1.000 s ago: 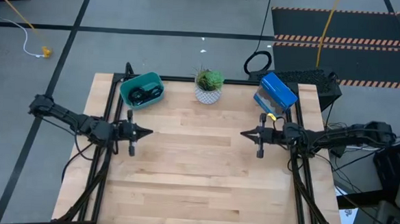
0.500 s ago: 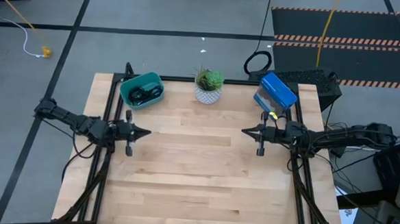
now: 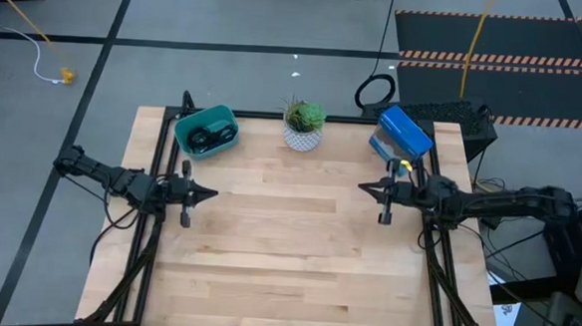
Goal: Pick and place USB-C Cables
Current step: Return to Home Position
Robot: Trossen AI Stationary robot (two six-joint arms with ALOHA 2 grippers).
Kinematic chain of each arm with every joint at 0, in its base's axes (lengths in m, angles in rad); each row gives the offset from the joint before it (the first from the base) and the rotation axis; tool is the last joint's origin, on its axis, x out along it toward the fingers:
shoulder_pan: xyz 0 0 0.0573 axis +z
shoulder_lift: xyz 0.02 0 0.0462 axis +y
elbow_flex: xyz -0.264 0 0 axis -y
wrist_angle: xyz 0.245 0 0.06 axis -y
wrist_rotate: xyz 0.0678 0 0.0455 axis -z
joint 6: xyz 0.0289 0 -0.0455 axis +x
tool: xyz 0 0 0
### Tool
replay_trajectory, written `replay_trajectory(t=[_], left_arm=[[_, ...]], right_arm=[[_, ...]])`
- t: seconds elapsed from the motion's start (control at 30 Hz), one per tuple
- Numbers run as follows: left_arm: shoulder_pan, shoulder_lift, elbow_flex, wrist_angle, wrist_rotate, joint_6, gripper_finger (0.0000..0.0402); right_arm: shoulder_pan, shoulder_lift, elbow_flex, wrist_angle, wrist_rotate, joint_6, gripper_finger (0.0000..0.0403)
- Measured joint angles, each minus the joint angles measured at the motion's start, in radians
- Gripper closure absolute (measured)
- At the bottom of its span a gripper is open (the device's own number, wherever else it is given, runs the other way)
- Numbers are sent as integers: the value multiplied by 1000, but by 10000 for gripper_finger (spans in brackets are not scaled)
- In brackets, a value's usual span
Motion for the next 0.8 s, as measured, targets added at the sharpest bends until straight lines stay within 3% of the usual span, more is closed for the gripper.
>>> replay_trajectory(t=[0.8], left_arm=[[0,0,0,1,7,-19,398]], right_arm=[[-46,-310,-2,-337,-2,14,403]])
